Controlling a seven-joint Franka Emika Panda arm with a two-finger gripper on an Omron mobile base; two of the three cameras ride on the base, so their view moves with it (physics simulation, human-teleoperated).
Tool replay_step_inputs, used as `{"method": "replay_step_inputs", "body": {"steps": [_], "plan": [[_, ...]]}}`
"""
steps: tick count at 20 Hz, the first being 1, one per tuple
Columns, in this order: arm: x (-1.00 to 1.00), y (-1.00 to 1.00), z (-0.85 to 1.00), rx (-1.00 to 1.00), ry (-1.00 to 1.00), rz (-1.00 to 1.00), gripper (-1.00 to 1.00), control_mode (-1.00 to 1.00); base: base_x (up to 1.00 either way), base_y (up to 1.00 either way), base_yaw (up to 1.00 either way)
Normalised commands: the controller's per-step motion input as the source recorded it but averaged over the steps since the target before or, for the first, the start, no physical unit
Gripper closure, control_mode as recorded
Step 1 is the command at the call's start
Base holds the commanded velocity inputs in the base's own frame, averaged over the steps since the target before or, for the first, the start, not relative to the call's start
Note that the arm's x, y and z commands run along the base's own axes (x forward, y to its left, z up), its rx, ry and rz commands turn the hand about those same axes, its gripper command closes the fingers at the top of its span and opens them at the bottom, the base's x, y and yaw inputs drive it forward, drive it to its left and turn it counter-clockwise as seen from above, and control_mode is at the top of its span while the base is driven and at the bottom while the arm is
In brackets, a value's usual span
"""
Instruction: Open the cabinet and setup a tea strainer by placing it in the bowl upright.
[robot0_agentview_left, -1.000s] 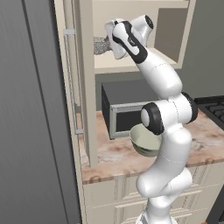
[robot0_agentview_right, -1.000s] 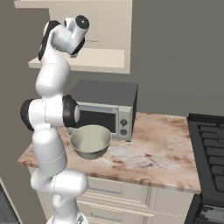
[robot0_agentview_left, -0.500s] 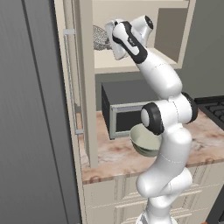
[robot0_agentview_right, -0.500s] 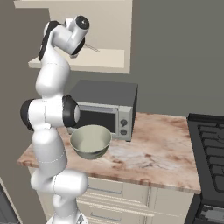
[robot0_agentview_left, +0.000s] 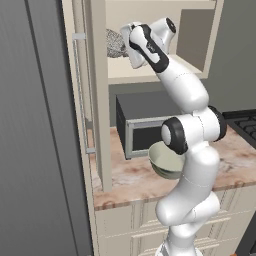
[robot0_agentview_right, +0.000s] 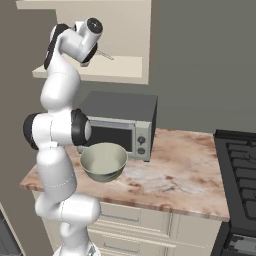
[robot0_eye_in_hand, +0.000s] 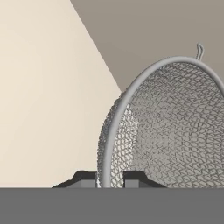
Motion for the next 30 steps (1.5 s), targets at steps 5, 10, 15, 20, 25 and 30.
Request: {"method": "replay_step_inputs", "body": {"steps": [5,10,15,20,25,30], "plan": [[-0.30,-0.20,0.00,0.00,0.00,0.00,1.00,-1.00,0.00,0.00,0.00],[-0.56,-0.20,0.00,0.00,0.00,0.00,1.00,-1.00,0.00,0.00,0.00],[-0.69,-0.16,0.00,0.00,0.00,0.00,1.00,-1.00,0.00,0.00,0.00],[-0.68,-0.13,0.00,-0.01,0.00,0.00,1.00,-1.00,0.00,0.00,0.00],[-0.69,-0.20,0.00,-0.06,0.04,0.00,1.00,-1.00,0.00,0.00,0.00],[-0.64,-0.32,-0.08,-0.11,0.12,0.00,1.00,-1.00,0.00,0.00,0.00]]}}
